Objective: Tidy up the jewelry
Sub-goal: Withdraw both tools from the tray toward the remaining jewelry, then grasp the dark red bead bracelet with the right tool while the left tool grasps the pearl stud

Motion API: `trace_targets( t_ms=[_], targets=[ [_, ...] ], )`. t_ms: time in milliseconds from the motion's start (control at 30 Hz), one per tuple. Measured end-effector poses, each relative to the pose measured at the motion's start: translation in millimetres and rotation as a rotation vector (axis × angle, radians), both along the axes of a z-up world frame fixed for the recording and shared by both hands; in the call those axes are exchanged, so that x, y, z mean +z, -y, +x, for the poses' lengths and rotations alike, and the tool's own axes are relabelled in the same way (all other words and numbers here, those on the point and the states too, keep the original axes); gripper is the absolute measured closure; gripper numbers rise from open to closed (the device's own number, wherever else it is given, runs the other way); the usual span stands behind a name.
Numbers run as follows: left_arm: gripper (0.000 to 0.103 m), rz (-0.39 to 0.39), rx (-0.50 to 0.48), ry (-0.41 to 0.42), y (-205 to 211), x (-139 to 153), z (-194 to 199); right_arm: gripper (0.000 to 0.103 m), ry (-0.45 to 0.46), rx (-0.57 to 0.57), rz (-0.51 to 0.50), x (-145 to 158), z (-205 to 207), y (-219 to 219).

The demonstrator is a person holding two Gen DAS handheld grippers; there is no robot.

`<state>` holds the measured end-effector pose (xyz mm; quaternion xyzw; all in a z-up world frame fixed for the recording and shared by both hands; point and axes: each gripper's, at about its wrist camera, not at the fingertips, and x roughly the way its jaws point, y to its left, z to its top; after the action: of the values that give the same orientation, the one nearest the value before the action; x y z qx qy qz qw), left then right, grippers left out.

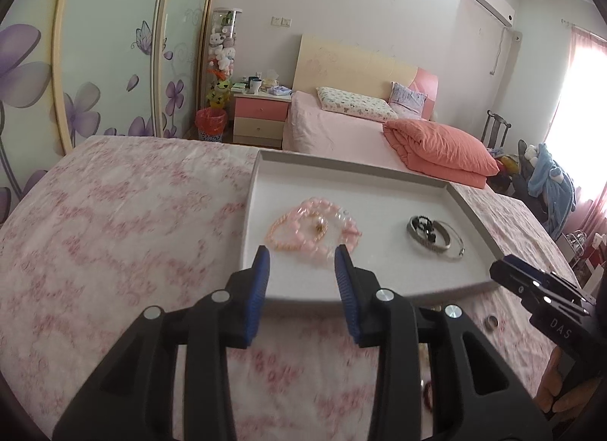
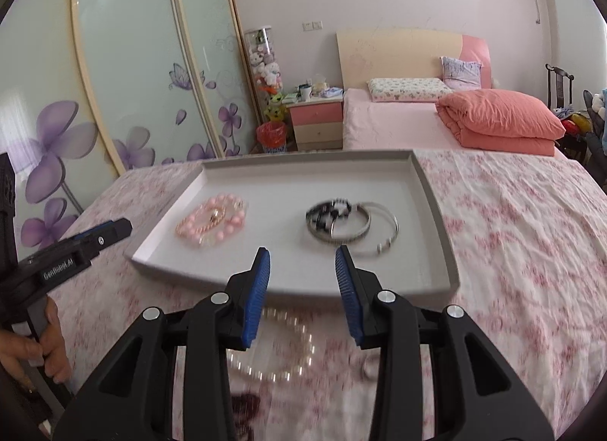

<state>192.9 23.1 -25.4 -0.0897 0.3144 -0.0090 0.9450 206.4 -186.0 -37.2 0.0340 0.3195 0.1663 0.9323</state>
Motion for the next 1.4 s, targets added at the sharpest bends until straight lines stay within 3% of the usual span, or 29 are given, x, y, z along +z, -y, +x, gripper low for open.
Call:
trace_targets(
  t_ms=[200, 433, 500, 700, 933, 967, 1067, 1200, 1400],
  targets=[
    [0.063, 0.025, -0.008, -0.032, -4.3, -12.1, -28.1, 0.065, -0.081, 0.03, -0.028, -16.3, -31.0, -0.2],
    [0.063, 0.03, 0.003, -0.06, -8.9, -19.7, -31.4, 0.065, -0.162, 0.09, -0.053, -31.0, -62.4, -11.0],
    [0.063, 0.035, 0.005, -0.06, -8.9, -20.5, -31.8, 0.056, -0.175, 0.106, -0.063, -33.5, -66.5, -16.4],
    [0.063, 0.04, 0.003, -0.068, -7.5, -21.6, -30.4, 0.044, -0.199, 0.146, -0.109, -39.3, -70.1, -36.6],
    [0.061, 0.041, -0.002, -0.078, -4.9, -23.3, -24.7, 0.042, -0.193, 0.141, -0.198, -44.8, -68.3, -51.3],
    [0.061, 0.042, -0.002, -0.079, -4.0, -23.7, -24.5, 0.044, -0.186, 0.141, -0.209, -45.0, -69.2, -52.9],
    [0.06, 0.043, -0.005, -0.081, -2.6, -24.7, -23.8, 0.065, -0.177, 0.141, -0.215, -43.6, -69.3, -51.4],
    [0.059, 0.041, -0.01, -0.088, -0.8, -26.4, -22.8, 0.084, -0.179, 0.127, -0.205, -42.4, -69.2, -45.7],
    [0.059, 0.036, -0.024, -0.097, 4.6, -26.9, -21.9, 0.09, -0.184, 0.116, -0.186, -42.6, -74.2, -34.6]
  ],
)
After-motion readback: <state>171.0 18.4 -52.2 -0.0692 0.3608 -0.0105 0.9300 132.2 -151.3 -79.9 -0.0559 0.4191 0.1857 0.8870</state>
